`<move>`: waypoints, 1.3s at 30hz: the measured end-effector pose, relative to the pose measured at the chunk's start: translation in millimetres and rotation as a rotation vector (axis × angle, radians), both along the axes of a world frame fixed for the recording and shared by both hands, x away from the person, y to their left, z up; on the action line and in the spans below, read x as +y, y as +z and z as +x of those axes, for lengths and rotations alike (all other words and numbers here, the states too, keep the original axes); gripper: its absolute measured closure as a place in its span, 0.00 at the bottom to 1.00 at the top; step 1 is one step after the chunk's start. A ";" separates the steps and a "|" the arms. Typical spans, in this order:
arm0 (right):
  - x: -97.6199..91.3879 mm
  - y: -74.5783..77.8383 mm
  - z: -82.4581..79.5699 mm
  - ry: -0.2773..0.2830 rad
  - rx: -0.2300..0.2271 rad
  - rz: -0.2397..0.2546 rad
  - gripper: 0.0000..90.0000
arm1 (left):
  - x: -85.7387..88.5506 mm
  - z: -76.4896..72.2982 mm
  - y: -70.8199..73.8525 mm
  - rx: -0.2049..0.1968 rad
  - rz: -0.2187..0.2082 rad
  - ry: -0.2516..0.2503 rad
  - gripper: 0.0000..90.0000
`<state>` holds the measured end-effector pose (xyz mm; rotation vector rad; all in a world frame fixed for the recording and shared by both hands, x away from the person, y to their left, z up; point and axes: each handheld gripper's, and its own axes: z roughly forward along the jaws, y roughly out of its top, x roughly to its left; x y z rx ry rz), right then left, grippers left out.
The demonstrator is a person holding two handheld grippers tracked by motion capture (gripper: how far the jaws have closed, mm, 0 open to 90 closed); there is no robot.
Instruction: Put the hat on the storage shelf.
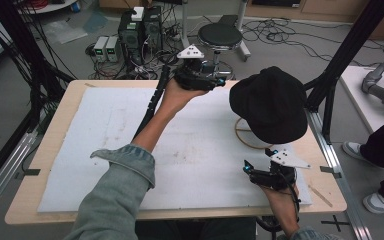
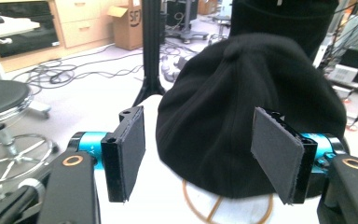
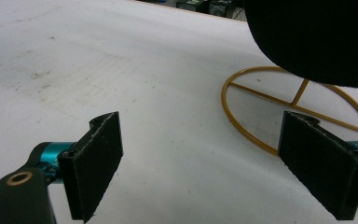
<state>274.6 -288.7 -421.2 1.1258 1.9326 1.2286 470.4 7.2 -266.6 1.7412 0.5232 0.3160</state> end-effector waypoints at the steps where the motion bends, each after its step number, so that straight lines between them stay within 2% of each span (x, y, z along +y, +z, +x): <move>1: 0.4 0.0 -0.2 0.001 0.007 0.002 0.15 | 5.3 -2.3 -2.1 0.005 0.004 0.006 0.38; 3: 0.8 -0.1 0.2 0.000 0.007 0.001 0.15 | 10.3 -4.6 -4.3 0.006 0.007 0.013 0.36; 4: 1.2 -0.2 0.8 0.003 0.002 0.000 0.15 | 20.4 -9.9 -8.5 0.001 0.023 0.025 0.35; 6: 1.9 -0.2 1.1 0.007 0.002 -0.003 0.15 | 30.2 -15.6 -12.4 0.003 0.023 0.031 0.35; 7: 2.5 -0.1 1.3 0.007 0.003 -0.003 0.15 | 30.2 -15.6 -12.4 0.003 0.023 0.031 0.34; 8: 2.7 -0.1 1.5 0.006 0.003 -0.003 0.15 | 39.5 -21.5 -16.1 0.004 0.030 0.036 0.34; 15: 3.8 -0.3 3.2 0.013 0.001 -0.004 0.15 | 73.6 -44.6 -37.8 -0.009 0.061 0.078 0.30; 16: 3.8 -0.3 3.4 0.012 0.001 -0.004 0.15 | 73.6 -44.6 -37.8 -0.009 0.061 0.078 0.30; 19: 4.1 -0.4 3.6 0.014 0.000 -0.006 0.15 | 95.4 -55.0 -50.1 0.007 0.049 0.116 0.29; 20: 4.1 -0.4 3.6 0.014 0.000 -0.006 0.15 | 95.4 -55.0 -50.1 0.007 0.049 0.116 0.29; 22: 4.6 -0.8 3.7 0.014 0.007 -0.004 0.15 | 112.6 -63.1 -57.4 0.016 0.052 0.142 0.27; 24: 4.5 -0.7 3.7 0.015 0.007 -0.005 0.15 | 118.4 -66.2 -59.8 0.019 0.047 0.151 0.26; 25: 4.1 -0.4 3.7 0.012 0.000 -0.005 0.15 | 130.2 -73.6 -64.7 0.023 0.045 0.174 0.26; 27: 3.8 -0.1 3.4 0.012 0.002 -0.003 0.15 | 136.4 -77.4 -67.2 0.023 0.045 0.183 0.26; 28: 2.9 -0.2 4.1 0.014 -0.004 -0.005 0.15 | 149.2 -85.9 -72.1 0.024 0.041 0.209 0.25; 31: 3.0 -1.1 4.8 0.012 0.003 -0.007 0.15 | 168.4 -97.8 -81.7 0.040 0.030 0.240 0.25; 32: 3.0 -1.1 4.8 0.012 0.003 -0.007 0.15 | 168.4 -97.8 -81.7 0.040 0.030 0.240 0.25; 33: 3.6 -1.5 5.3 0.013 0.006 -0.005 0.15 | 179.7 -106.1 -89.4 0.047 0.030 0.267 0.24; 34: 4.0 -1.3 5.2 0.013 0.009 -0.003 0.15 | 179.7 -106.1 -89.4 0.047 0.030 0.267 0.24; 35: 4.3 -1.4 5.8 0.014 0.003 -0.005 0.15 | 191.8 -113.7 -96.7 0.058 0.026 0.295 0.24; 37: 5.2 -1.7 6.2 0.017 0.004 -0.009 0.15 | 204.2 -120.6 -103.0 0.072 0.012 0.321 0.24; 39: 6.0 -1.9 5.8 0.017 0.010 -0.011 0.15 | 209.5 -123.8 -105.8 0.083 0.001 0.334 0.22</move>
